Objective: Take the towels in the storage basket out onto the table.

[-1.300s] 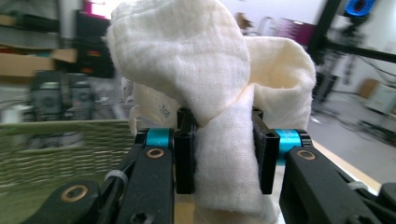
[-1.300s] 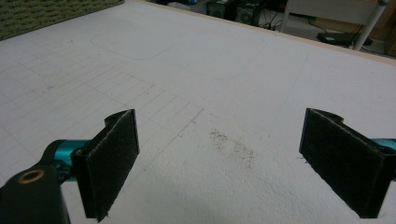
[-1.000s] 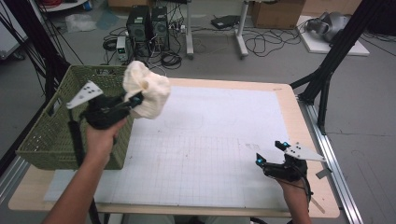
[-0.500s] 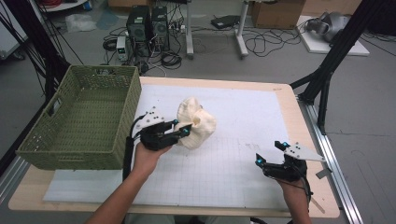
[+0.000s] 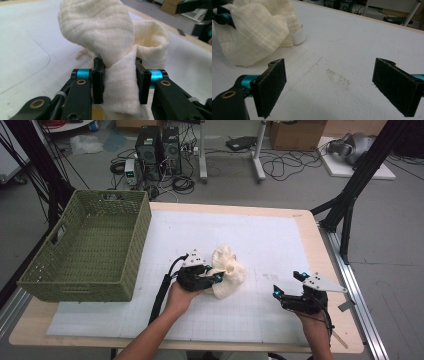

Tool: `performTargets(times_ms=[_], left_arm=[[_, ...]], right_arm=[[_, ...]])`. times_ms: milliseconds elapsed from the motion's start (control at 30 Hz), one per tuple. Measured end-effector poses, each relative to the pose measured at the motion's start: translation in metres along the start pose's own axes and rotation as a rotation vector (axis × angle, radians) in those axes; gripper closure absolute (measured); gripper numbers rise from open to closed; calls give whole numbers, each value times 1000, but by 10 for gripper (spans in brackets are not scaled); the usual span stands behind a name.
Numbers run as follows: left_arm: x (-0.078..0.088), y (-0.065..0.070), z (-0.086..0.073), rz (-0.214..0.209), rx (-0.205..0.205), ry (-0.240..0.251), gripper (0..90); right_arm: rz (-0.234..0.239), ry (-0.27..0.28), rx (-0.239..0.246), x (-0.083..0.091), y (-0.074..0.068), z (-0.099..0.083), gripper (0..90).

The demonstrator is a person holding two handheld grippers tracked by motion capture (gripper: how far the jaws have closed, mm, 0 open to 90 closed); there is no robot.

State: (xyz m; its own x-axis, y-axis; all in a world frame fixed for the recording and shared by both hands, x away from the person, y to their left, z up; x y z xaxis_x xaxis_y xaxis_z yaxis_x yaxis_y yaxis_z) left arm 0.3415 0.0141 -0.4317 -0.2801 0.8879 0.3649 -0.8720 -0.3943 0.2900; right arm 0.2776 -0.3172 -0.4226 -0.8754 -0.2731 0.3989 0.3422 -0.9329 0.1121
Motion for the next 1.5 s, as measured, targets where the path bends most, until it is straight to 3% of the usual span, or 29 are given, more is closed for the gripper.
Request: performTargets(times_ms=[100,200,267,400,533,700,1033,1300,1500], left_arm=[[-2,-6,-4,27,49,2,568],[3,-8,-2,95,38,14,289],[13,-7,2,135,15,36,206],[40,-9,0,154,-2,85,205],[67,-12,-11,150,-1,142,205],[89,-13,-29,157,9,157,202],[98,-12,-44,172,-13,150,204],[103,-7,-46,185,-27,156,204],[105,-13,-44,195,-12,172,207]], right_arm=[[0,1,2,0,0,0,112],[2,-5,-1,0,0,-1,112],[3,-5,6,-1,0,-1,112],[1,-10,12,-2,-1,-1,112],[-1,-13,12,-2,-2,-1,112],[-3,-15,17,-3,-3,-1,112],[-2,-23,27,-6,-5,-2,112],[2,-23,39,-8,-8,-1,112],[2,-36,46,-9,-11,-2,112]])
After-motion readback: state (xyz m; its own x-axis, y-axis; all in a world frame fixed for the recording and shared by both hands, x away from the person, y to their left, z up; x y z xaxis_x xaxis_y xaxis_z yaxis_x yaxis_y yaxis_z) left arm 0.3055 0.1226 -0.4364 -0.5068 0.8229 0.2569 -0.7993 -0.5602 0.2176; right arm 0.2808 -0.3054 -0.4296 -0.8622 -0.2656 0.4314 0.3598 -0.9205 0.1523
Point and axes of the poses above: each handheld gripper's, and its own axes: x roughly backward along the jaws, z roughly out of its top, y roughly to its right, the point moved 2 cm from there along -x, roughly forward along the jaws, and after that the axes turned 13 degrees about -z, right-handed, at the moved point
